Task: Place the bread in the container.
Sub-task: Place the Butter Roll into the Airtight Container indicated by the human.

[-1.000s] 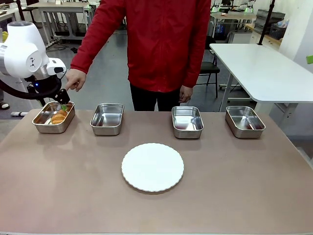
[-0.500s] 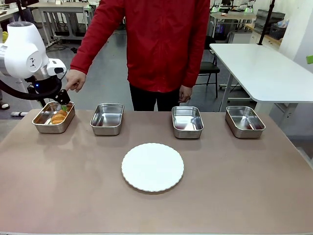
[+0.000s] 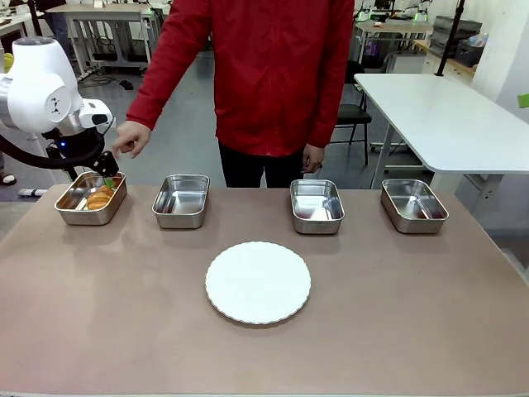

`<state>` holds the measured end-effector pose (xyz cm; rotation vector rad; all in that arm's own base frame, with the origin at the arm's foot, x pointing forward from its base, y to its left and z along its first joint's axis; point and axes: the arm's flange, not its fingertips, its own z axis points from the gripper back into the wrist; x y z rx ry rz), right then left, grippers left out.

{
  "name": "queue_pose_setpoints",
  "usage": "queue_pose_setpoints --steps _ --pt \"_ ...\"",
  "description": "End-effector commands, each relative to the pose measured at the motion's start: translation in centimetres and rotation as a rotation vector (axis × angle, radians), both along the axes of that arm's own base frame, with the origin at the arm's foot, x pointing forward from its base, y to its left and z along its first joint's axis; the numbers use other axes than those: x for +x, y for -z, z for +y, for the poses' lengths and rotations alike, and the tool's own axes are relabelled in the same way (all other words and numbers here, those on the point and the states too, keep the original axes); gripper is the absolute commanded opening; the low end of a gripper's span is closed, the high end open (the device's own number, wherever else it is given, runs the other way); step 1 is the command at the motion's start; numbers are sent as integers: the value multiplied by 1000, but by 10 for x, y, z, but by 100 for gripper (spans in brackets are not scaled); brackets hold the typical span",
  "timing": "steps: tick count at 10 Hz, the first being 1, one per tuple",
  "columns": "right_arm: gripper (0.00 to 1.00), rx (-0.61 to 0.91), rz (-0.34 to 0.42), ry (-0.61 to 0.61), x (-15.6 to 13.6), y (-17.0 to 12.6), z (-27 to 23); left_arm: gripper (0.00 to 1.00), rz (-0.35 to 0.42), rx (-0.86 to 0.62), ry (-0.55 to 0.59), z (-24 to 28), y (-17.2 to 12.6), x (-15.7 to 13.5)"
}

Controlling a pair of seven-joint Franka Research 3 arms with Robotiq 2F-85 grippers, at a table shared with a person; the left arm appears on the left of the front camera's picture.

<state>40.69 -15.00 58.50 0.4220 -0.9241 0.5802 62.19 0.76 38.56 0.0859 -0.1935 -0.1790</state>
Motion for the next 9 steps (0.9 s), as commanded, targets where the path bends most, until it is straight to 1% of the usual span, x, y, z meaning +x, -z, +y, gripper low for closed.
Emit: queue_pose_setpoints --steps 1,7,9 --pt "100 2 -4 2 0 -1 0 100 -6 12 8 1 -1 1" --pt "100 2 -4 2 0 -1 0 100 0 0 0 0 0 0" --pt "100 2 -4 2 0 -1 0 100 -133 -21 -44 -2 -41 -55"
